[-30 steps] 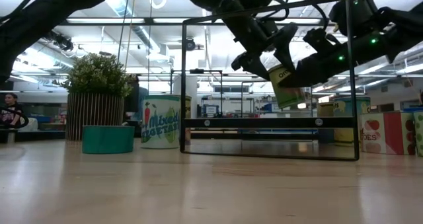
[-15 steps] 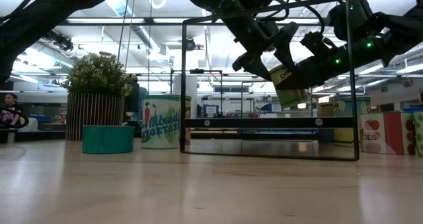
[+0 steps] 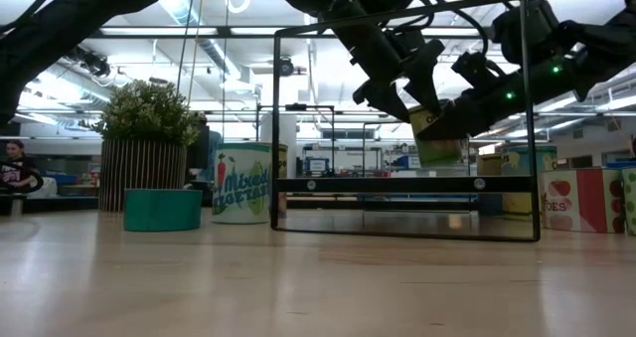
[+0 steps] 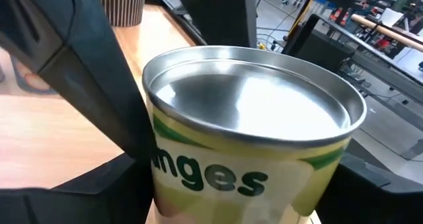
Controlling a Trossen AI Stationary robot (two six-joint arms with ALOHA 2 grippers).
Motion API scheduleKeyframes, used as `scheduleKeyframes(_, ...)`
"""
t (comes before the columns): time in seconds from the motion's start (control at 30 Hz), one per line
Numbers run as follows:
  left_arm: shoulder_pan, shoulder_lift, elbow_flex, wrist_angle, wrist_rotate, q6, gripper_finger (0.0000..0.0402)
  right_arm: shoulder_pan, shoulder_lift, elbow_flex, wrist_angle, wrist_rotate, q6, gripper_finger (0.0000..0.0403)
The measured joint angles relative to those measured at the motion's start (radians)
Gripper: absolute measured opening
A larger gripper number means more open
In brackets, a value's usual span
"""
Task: Pick and place cans onto a shelf
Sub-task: Put the canned oranges on the shelf
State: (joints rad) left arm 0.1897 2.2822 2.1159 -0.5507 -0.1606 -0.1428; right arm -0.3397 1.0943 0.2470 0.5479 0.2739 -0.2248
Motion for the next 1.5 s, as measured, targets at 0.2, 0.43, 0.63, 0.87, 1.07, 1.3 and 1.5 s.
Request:
scheduleKeyframes(0.2, 0.000, -0.006, 0.000, 0.013, -0.010, 0.048, 0.0315, -0.018, 0.000, 0.000, -0.008, -0.003, -0.007, 0.0334)
scheduleKeyframes(0.43, 0.000, -0.036, 0.060, -0.025, -0.051, 0.095, 0.0315, -0.022, -0.002, -0.001, -0.022, -0.003, -0.007, 0.0334)
scheduleKeyframes(0.63, -0.003, -0.040, 0.061, -0.036, -0.069, 0.107, 0.0316, -0.022, -0.003, -0.001, -0.035, -0.003, -0.006, 0.0334)
scheduleKeyframes(0.87, -0.004, -0.045, 0.061, -0.116, -0.073, 0.097, 0.0316, -0.022, -0.003, -0.001, -0.044, -0.002, -0.010, 0.0334)
scheduleKeyframes(1.07, 0.002, -0.104, 0.060, -0.276, -0.088, 0.098, 0.0316, -0.027, -0.032, 0.000, -0.092, -0.030, -0.016, 0.0334)
scheduleKeyframes(1.3, -0.017, -0.130, 0.051, -0.322, -0.125, 0.137, 0.0316, -0.094, -0.047, 0.000, -0.065, -0.232, -0.006, 0.0335)
scheduleKeyframes(1.5, -0.056, -0.130, 0.051, -0.327, -0.148, 0.153, 0.0315, -0.121, -0.046, -0.030, -0.035, -0.248, -0.002, 0.0335)
